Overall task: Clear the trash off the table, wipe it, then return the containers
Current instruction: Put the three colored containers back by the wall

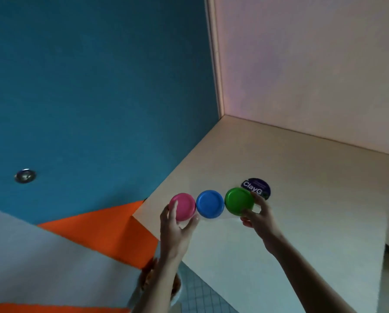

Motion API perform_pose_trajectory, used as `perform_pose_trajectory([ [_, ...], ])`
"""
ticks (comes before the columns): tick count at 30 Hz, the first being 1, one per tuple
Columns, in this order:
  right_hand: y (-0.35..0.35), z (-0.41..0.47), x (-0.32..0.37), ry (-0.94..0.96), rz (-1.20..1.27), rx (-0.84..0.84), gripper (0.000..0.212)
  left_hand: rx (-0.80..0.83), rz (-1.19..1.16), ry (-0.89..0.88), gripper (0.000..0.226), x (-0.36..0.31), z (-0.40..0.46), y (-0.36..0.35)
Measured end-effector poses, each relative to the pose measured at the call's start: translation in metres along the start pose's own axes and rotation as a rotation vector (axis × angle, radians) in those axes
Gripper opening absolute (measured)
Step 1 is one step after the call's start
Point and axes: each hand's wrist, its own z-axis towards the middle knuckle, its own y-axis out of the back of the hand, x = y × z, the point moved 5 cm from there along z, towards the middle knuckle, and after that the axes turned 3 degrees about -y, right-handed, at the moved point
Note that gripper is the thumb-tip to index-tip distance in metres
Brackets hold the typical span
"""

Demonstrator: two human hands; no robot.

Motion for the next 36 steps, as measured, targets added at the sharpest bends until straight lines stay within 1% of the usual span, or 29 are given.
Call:
perform_pose_trajectory([
  [1,0.012,0.007,0.004,0.004,0.018,-0.02,0.063,0.043,0.021,-0.012,0.101,-0.008,0.01,-0.012],
  [3,0.031,0.022,0.01,0.013,0.033,-0.052,0.066,0.09,0.048,-0.043,0.096,-0.02,0.029,-0.033],
  [6,0.052,0.047,0.017,0.014,0.045,-0.081,0.067,0.12,0.058,-0.08,0.091,-0.036,0.064,-0.061],
  [8,0.06,0.064,0.02,0.005,0.047,-0.102,0.074,0.139,0.063,-0.087,0.091,-0.044,0.088,-0.075],
  [13,0.078,0.131,0.049,0.023,-0.023,-0.188,0.084,0.213,0.06,-0.124,0.088,-0.065,0.18,-0.118],
  [15,0.078,0.169,0.059,0.016,-0.025,-0.216,0.082,0.248,0.07,-0.149,0.087,-0.07,0.226,-0.135],
  [18,0.072,0.211,0.07,-0.015,0.004,-0.222,0.078,0.251,0.063,-0.186,0.078,-0.077,0.28,-0.153],
  [21,0.069,0.274,0.084,-0.023,0.02,-0.276,0.076,0.248,0.069,-0.223,0.071,-0.089,0.351,-0.185],
  [24,0.067,0.331,0.098,-0.021,0.012,-0.326,0.078,0.255,0.109,-0.233,0.069,-0.104,0.412,-0.215],
  [28,0.065,0.394,0.103,-0.032,-0.032,-0.369,0.083,0.272,0.159,-0.216,0.067,-0.106,0.48,-0.253],
  [30,0.068,0.419,0.105,-0.033,-0.014,-0.37,0.081,0.279,0.16,-0.22,0.066,-0.108,0.504,-0.27],
  [33,0.07,0.455,0.107,-0.052,0.071,-0.343,0.073,0.298,0.153,-0.234,0.065,-0.107,0.538,-0.295],
  [36,0.072,0.49,0.099,-0.1,0.14,-0.325,0.074,0.33,0.181,-0.255,0.064,-0.101,0.57,-0.322],
])
